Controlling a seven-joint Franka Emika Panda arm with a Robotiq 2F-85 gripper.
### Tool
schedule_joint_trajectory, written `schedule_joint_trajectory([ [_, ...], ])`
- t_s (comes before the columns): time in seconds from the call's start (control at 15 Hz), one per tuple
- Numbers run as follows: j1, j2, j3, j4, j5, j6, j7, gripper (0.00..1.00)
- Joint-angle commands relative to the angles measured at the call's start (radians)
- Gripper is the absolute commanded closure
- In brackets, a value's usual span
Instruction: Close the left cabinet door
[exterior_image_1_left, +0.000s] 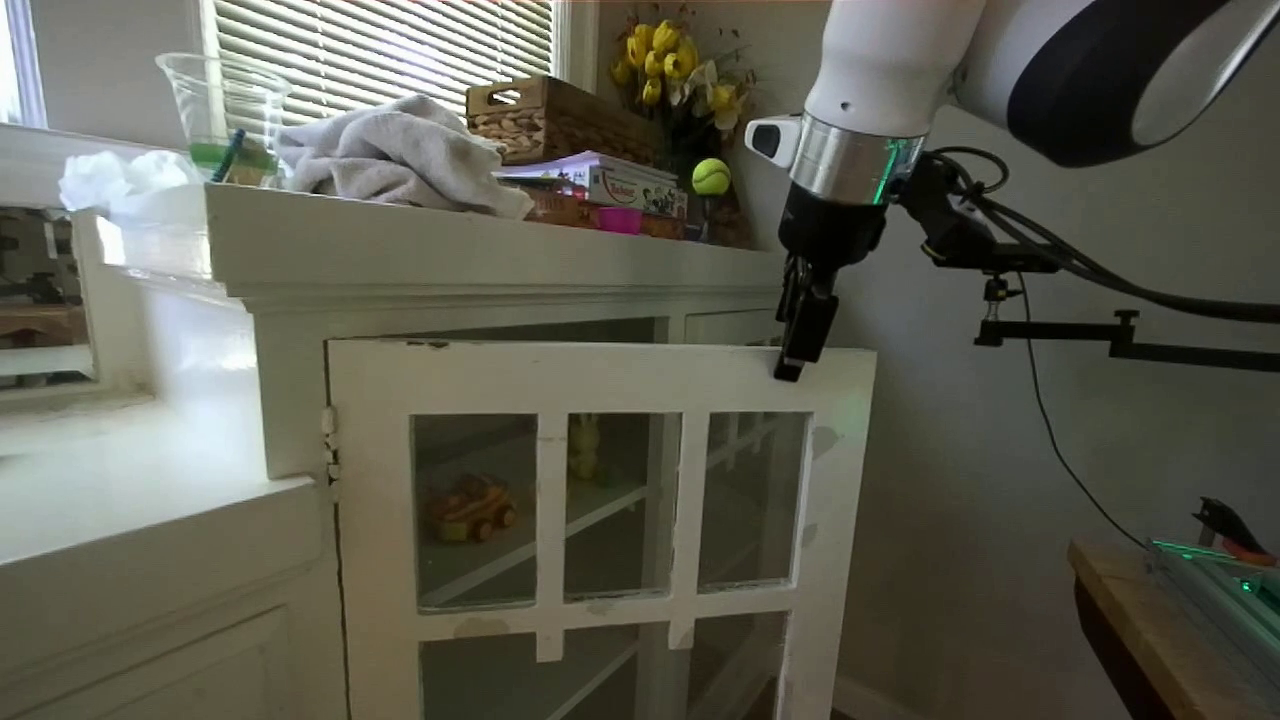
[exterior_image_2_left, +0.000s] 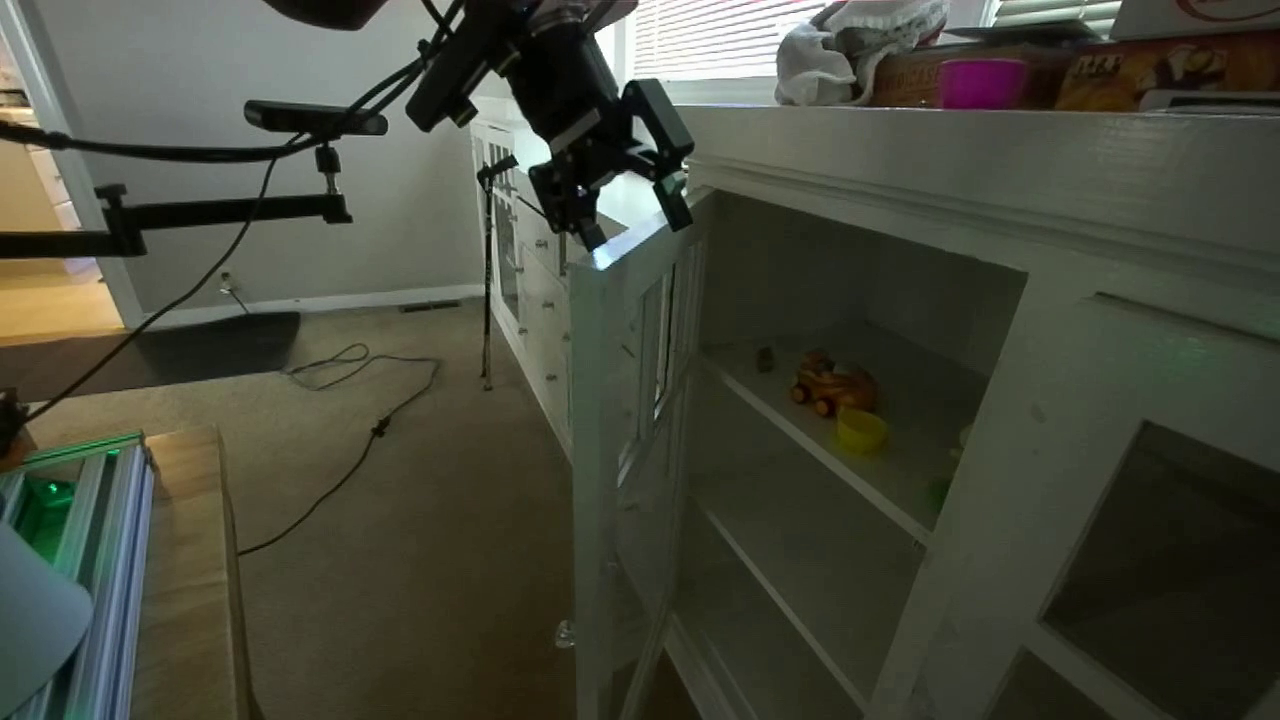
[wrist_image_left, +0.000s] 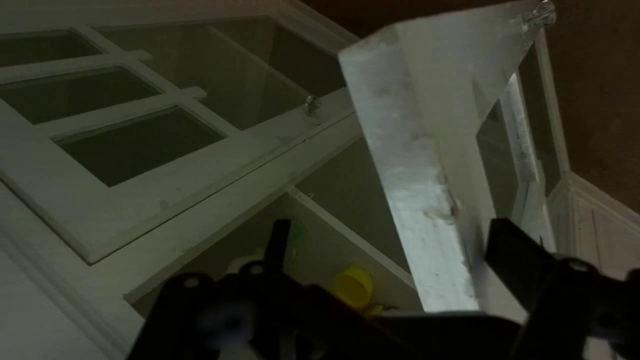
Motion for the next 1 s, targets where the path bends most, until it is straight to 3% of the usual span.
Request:
schedule_joint_trajectory([
  [0.0, -0.005, 0.076, -0.032, 0.066, -0.112, 0.013, 0.110, 0.00],
  [0.67, 0.020, 0.225, -0.121, 0.210, -0.154, 0.018, 0.349, 0.00],
  [0.93, 0.032, 0.257, -0.142, 0.268, -0.282, -0.022, 0.440, 0.00],
])
